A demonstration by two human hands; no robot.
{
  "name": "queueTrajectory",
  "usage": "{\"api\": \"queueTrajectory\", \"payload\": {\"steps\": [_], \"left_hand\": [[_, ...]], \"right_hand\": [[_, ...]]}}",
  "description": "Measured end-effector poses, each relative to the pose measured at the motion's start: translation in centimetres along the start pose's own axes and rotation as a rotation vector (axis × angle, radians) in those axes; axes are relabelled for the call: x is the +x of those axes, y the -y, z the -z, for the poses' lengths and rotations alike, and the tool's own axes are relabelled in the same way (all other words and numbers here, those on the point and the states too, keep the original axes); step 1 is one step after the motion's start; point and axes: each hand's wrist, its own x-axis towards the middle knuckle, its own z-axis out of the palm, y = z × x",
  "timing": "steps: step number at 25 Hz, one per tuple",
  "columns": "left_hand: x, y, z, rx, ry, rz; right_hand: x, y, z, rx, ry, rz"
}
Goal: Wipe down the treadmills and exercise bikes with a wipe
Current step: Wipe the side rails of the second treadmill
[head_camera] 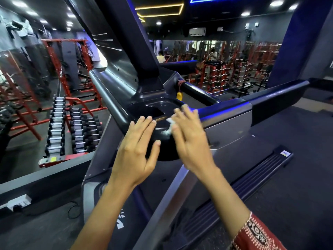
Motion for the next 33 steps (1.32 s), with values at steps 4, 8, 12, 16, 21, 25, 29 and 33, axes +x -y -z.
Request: {"api": "queueTrajectory", "payload": {"steps": [4,8,12,16,21,25,29,33], "left_hand": [[2.0,-2.9,-2.6,0.174,-0.044,-0.017],[3.3,-5.7,-4.7,0.396,-0.058,0.031],[3.5,-7.7,-6.6,0.515,-0.092,0.042],[3.4,-9.2,-8.1,0.548,-0.162,0.017],[1.9,-9.6,-9.6,0.611,-0.164,-0.021],[0.4,-8.8,-9.5,0.676,-0.159,-0.072],[-1.4,-7.5,-8.6,0.674,-0.189,-0.09],[-3.7,-5.4,-7.1,0.653,-0.201,-0.095]], "right_hand": [[2.1,-6.2,3.1,-0.104,-0.019,0.088],[3.3,-8.7,3.8,-0.12,-0.037,0.023],[3.0,-9.5,4.1,-0.033,0.072,0.337],[3.5,-13.7,5.3,-0.116,-0.14,0.079],[-0.2,-13.0,3.8,0.087,-0.069,0.474],[-0.4,-14.4,3.0,0.114,-0.234,0.047],[-3.9,-11.2,-0.5,0.023,-0.108,0.432],[-5.6,-13.7,-0.6,-0.099,-0.181,0.24]]}}
